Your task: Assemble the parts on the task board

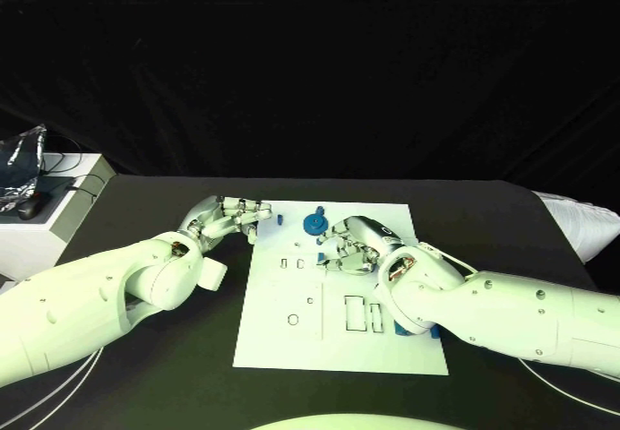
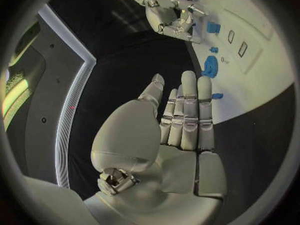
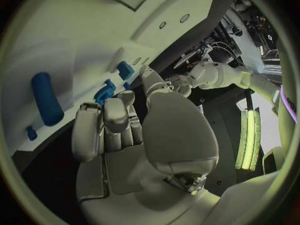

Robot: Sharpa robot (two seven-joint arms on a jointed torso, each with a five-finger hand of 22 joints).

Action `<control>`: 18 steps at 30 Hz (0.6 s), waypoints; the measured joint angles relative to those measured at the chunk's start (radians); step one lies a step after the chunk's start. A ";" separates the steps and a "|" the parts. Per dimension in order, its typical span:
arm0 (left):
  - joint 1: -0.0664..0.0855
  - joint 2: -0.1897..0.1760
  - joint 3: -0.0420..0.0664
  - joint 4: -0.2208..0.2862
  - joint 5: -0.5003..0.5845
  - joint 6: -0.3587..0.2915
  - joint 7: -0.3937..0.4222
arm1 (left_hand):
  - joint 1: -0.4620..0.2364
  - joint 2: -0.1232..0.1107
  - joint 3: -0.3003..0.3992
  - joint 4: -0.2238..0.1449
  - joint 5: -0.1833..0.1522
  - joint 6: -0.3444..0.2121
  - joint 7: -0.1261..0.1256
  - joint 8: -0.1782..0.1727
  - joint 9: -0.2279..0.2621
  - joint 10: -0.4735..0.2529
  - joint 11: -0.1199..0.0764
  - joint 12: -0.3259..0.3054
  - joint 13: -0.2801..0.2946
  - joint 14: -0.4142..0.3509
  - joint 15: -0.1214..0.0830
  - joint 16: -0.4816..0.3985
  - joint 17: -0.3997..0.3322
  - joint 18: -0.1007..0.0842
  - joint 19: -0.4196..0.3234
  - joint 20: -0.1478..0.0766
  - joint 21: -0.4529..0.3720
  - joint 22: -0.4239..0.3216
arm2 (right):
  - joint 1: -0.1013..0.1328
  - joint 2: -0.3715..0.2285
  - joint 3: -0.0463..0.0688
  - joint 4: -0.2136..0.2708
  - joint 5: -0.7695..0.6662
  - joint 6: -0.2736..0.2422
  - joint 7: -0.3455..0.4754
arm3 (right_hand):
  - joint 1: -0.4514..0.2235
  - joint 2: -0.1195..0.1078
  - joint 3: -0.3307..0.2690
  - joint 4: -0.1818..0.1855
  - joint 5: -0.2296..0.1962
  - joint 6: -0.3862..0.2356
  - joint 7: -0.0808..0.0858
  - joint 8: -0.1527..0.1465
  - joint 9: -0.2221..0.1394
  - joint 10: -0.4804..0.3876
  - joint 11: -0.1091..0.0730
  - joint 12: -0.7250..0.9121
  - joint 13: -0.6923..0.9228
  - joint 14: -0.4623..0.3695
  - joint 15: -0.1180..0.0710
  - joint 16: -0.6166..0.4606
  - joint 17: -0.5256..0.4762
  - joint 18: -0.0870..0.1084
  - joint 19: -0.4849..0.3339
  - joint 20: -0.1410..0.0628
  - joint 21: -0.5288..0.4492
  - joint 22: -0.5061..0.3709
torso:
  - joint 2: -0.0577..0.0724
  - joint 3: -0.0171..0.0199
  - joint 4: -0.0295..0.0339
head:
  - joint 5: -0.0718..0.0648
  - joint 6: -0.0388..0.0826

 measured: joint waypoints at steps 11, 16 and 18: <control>0.000 0.005 0.000 -0.009 -0.017 0.000 -0.006 | 0.000 0.000 -0.002 -0.007 0.000 -0.004 -0.001 0.000 0.000 0.026 -0.009 0.001 0.002 0.000 0.000 0.000 0.000 -0.001 0.000 0.000 0.000 0.002 | 0.055 -0.059 0.015 0.027 0.203 -0.065 0.154 | -0.020 0.026 -0.012 -0.021 0.000 0.013 -0.003 0.000 0.000 0.007 -0.004 0.006 0.003 0.000 0.000 0.000 0.000 0.000 0.000 0.000 0.000 0.000 | -0.002 0.0000 -0.0012 | 0.000 0.009; 0.000 0.007 0.000 -0.006 -0.076 0.000 -0.028 | -0.023 -0.034 -0.028 0.012 0.000 -0.003 -0.008 0.005 0.004 0.118 -0.033 0.062 0.024 0.011 -0.019 0.017 0.010 -0.008 0.006 -0.006 0.000 0.003 | 0.082 -0.091 0.019 0.026 0.371 -0.065 0.259 | -0.032 0.067 -0.030 -0.047 0.023 0.013 -0.003 0.000 0.000 0.000 -0.011 0.006 0.003 0.000 0.000 0.000 -0.005 0.000 0.000 0.000 0.000 0.000 | -0.003 0.0005 -0.0018 | -0.002 0.014; 0.000 0.007 0.000 -0.001 -0.109 0.002 -0.053 | -0.042 -0.036 -0.039 0.023 0.000 0.008 -0.018 0.012 0.007 0.143 -0.046 0.100 0.045 0.018 -0.025 0.034 0.024 -0.008 0.011 -0.011 0.000 0.003 | 0.095 -0.107 0.020 0.025 0.449 -0.060 0.303 | -0.042 0.076 -0.037 -0.053 0.036 0.024 -0.004 0.000 0.001 0.000 -0.011 0.006 0.003 0.000 0.000 0.000 -0.005 0.000 0.000 0.000 0.000 0.000 | -0.003 0.0011 -0.0022 | -0.002 0.016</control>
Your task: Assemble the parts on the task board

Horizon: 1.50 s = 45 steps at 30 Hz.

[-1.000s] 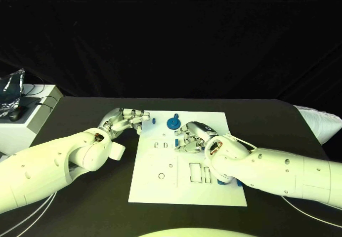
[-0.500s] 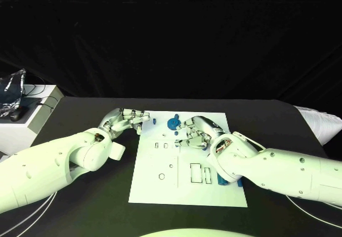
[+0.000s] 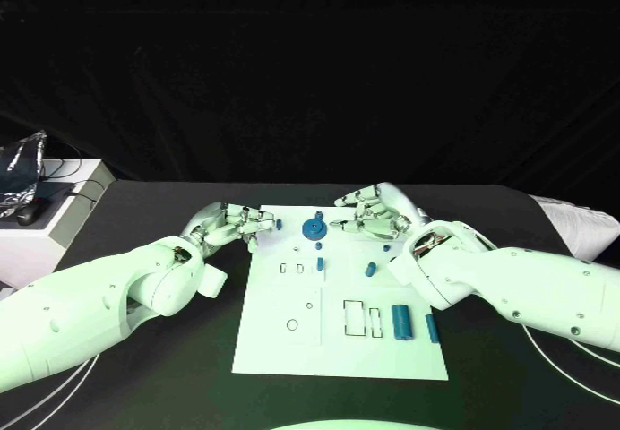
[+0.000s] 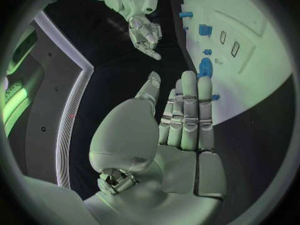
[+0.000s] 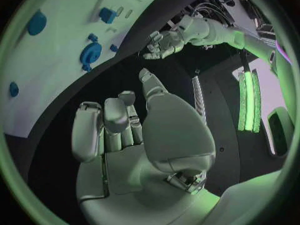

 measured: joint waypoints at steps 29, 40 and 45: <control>0.160 0.216 -0.057 -0.071 -0.437 0.249 -0.707 | -0.264 -0.170 0.298 0.329 0.001 -0.069 -0.107 0.488 0.589 -0.147 -0.093 0.693 0.614 0.103 -0.080 0.442 0.494 -0.029 0.219 -0.082 0.279 0.411 | 0.059 -0.086 0.003 -0.100 0.302 0.103 0.104 | -0.031 0.055 -0.064 -0.031 0.041 0.090 -0.055 0.047 0.309 0.016 -0.030 -0.004 0.036 0.006 -0.024 -0.015 0.004 0.000 0.000 -0.026 -0.009 0.000 | -0.034 0.0305 -0.0082 | 0.007 -0.022; 0.221 0.306 -0.100 -0.156 -0.479 0.332 -0.811 | -0.303 -0.166 0.317 0.343 0.001 -0.073 -0.109 0.442 0.723 -0.146 -0.093 0.704 0.603 0.113 -0.081 0.442 0.529 -0.031 0.229 -0.079 0.279 0.445 | 0.058 -0.088 0.002 -0.110 0.282 0.111 0.084 | -0.032 0.055 -0.062 -0.029 0.055 0.085 -0.053 0.027 0.320 0.016 -0.030 -0.009 0.037 0.006 -0.024 -0.021 0.004 0.000 0.000 -0.026 -0.012 0.001 | -0.038 0.0388 -0.0121 | 0.008 -0.030; 0.241 0.342 -0.115 -0.183 -0.480 0.365 -0.834 | -0.322 -0.169 0.320 0.344 0.000 -0.073 -0.109 0.434 0.770 -0.146 -0.093 0.712 0.591 0.115 -0.082 0.446 0.537 -0.031 0.234 -0.084 0.279 0.461 | 0.058 -0.085 0.001 -0.116 0.276 0.115 0.076 | -0.036 0.051 -0.060 -0.026 0.055 0.085 -0.053 0.023 0.323 0.016 -0.030 -0.009 0.038 0.005 -0.024 -0.021 0.004 0.000 0.000 -0.026 -0.012 0.001 | -0.038 0.0392 -0.0128 | 0.007 -0.030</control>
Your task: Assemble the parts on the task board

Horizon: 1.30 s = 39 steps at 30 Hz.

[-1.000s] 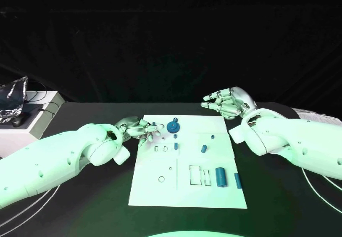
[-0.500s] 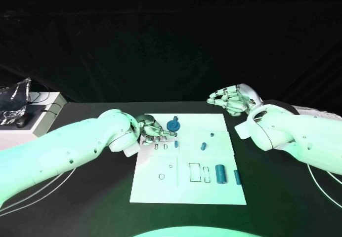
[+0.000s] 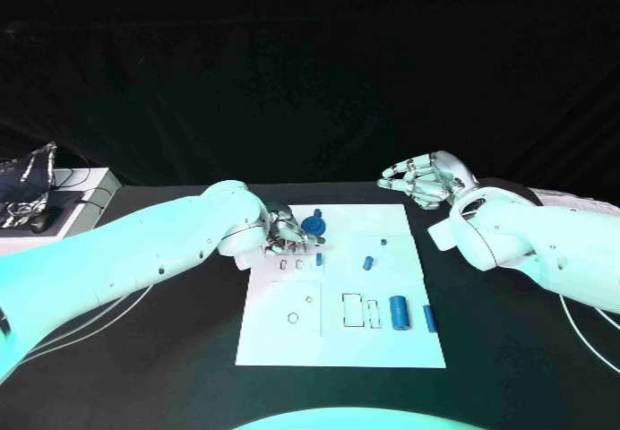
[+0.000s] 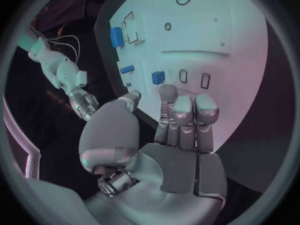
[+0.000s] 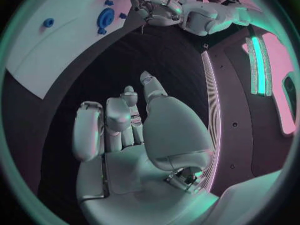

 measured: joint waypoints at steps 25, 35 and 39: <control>0.025 0.104 -0.034 -0.095 0.003 0.119 -0.044 | 0.012 0.012 -0.001 0.001 0.000 0.019 0.009 -0.092 0.049 -0.008 0.008 0.000 0.016 -0.004 0.004 -0.004 0.001 0.000 0.003 0.003 -0.022 0.039 | -0.002 0.015 -0.001 -0.011 -0.011 0.012 -0.015 | 0.000 0.000 -0.003 0.003 0.000 -0.002 -0.002 -0.008 0.000 0.000 0.000 -0.004 0.001 0.000 0.000 0.000 0.000 0.000 0.000 0.000 -0.006 0.000 | 0.004 -0.0034 0.0003 | -0.009 -0.013; 0.025 0.107 -0.039 -0.120 0.003 0.148 -0.045 | 0.027 0.019 0.020 -0.019 0.000 0.019 0.009 -0.092 0.058 -0.010 0.009 0.000 0.017 -0.004 0.004 -0.004 0.001 0.000 0.007 0.007 -0.028 0.047 | -0.004 0.018 -0.001 -0.014 -0.013 0.014 -0.016 | 0.000 0.000 -0.003 0.003 0.000 -0.002 -0.002 -0.008 0.000 0.002 0.002 -0.004 0.001 0.000 0.000 0.000 0.000 0.000 0.000 0.000 -0.006 0.000 | 0.003 -0.0045 0.0013 | -0.011 -0.019; 0.025 0.112 -0.041 -0.124 0.004 0.157 -0.045 | 0.027 0.019 0.020 -0.020 0.000 0.019 0.009 -0.092 0.059 -0.010 0.009 0.000 0.018 -0.004 0.004 -0.004 0.001 0.000 0.007 0.007 -0.028 0.048 | -0.006 0.019 -0.001 -0.015 -0.013 0.014 -0.016 | 0.000 0.000 -0.003 0.003 0.000 -0.002 -0.002 -0.008 0.000 0.002 0.002 -0.003 0.001 0.000 0.000 0.000 0.000 0.000 0.000 0.000 -0.006 0.000 | 0.004 -0.0047 0.0007 | -0.012 -0.022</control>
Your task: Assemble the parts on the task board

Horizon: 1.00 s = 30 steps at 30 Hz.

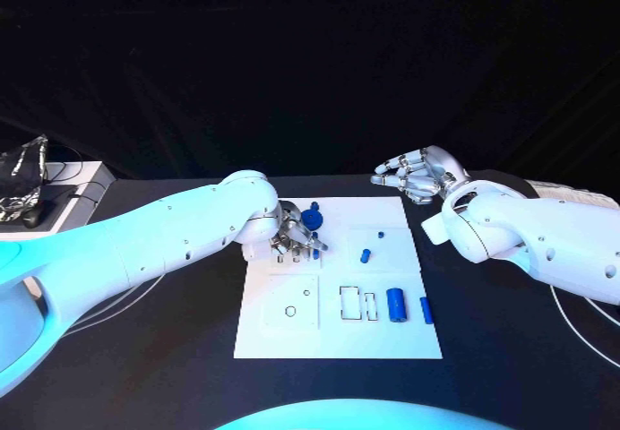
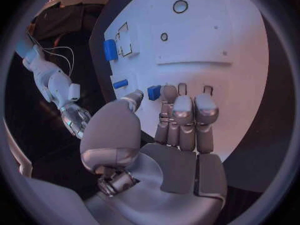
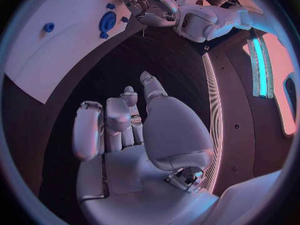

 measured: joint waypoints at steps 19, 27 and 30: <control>0.000 0.011 -0.003 -0.016 0.001 0.007 0.004 | 0.027 0.027 0.007 -0.043 0.000 0.000 0.000 0.000 0.008 -0.004 -0.004 0.000 0.000 0.000 0.000 0.000 -0.001 0.000 0.000 0.000 -0.008 0.016 | -0.003 0.009 0.000 -0.004 -0.001 0.006 0.000 | 0.000 0.000 0.000 0.000 0.000 0.000 0.000 0.000 0.000 0.002 0.002 0.000 0.001 0.000 0.000 0.000 0.000 0.000 0.000 0.000 0.000 0.000 | -0.001 0.0008 0.0013 | 0.000 -0.011; -0.001 0.013 -0.003 -0.020 0.002 0.004 0.009 | 0.057 0.066 0.019 -0.088 0.000 0.000 0.000 -0.004 0.011 -0.004 -0.004 0.000 0.000 -0.004 0.004 0.000 -0.005 0.000 0.000 0.000 -0.017 0.015 | -0.004 0.012 0.000 -0.005 -0.001 0.010 -0.001 | 0.000 0.000 0.000 0.000 0.000 0.000 0.000 -0.004 -0.001 0.002 0.002 0.000 0.002 0.000 0.000 0.000 0.000 0.000 0.000 0.000 0.000 0.000 | -0.001 0.0004 0.0012 | 0.000 -0.012; 0.000 0.013 -0.003 -0.021 0.004 0.002 0.012 | 0.054 0.080 0.015 -0.116 0.000 0.000 0.000 -0.004 0.011 -0.004 -0.004 0.000 -0.002 -0.004 0.004 0.000 -0.006 0.000 0.000 0.000 -0.016 0.016 | -0.004 0.013 0.000 -0.006 -0.002 0.012 -0.002 | 0.000 0.000 0.000 0.000 0.000 0.000 0.000 -0.004 -0.001 0.002 0.002 0.000 0.002 0.000 0.000 0.000 0.000 0.000 0.000 0.000 0.000 0.000 | -0.001 0.0004 0.0013 | 0.000 -0.013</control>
